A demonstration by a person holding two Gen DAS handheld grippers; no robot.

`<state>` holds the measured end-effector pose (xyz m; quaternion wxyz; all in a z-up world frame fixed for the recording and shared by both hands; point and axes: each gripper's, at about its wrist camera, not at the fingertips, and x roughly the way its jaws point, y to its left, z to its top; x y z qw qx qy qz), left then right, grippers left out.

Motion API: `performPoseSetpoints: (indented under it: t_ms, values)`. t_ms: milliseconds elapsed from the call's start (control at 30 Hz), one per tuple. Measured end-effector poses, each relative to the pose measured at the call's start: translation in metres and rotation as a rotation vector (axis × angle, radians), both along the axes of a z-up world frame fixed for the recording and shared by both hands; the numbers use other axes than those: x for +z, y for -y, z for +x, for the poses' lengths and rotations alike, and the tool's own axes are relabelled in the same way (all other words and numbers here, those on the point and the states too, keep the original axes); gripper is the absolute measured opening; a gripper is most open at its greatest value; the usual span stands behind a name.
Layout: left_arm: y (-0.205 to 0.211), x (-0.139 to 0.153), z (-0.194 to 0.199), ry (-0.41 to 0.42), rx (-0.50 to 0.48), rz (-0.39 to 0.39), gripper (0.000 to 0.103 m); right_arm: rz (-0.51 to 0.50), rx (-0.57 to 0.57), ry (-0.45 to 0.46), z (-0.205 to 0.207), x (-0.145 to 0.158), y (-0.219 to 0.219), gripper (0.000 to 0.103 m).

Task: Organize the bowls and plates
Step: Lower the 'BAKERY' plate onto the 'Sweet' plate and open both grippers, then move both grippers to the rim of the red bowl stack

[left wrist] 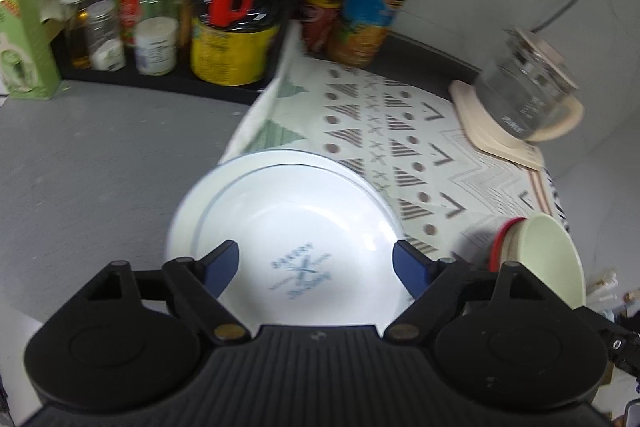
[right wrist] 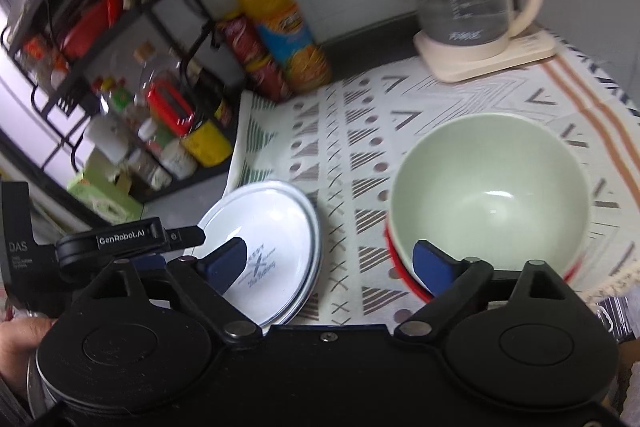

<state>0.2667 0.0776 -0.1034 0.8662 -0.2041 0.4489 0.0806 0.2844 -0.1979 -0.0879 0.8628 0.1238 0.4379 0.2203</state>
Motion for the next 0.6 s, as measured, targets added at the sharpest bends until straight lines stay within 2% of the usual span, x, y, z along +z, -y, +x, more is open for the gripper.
performPoseSetpoints:
  t_ms: [33,233,433,600]
  values:
    - [0.005,0.001,0.001,0.006,-0.014,-0.002,0.085,0.001,-0.016,0.003,-0.001,0.001,0.004,0.095]
    - [0.031,0.006,0.012,0.029,-0.091,-0.019,0.085,-0.002,-0.113,0.016,-0.008,0.002,0.035,0.099]
    - [0.056,0.008,0.022,0.047,-0.152,-0.047,0.085,-0.018,-0.193,0.018,-0.011,0.001,0.057,0.099]
    - [0.073,0.006,0.033,0.04,-0.186,-0.082,0.085,-0.077,-0.253,0.002,-0.009,-0.006,0.07,0.099]
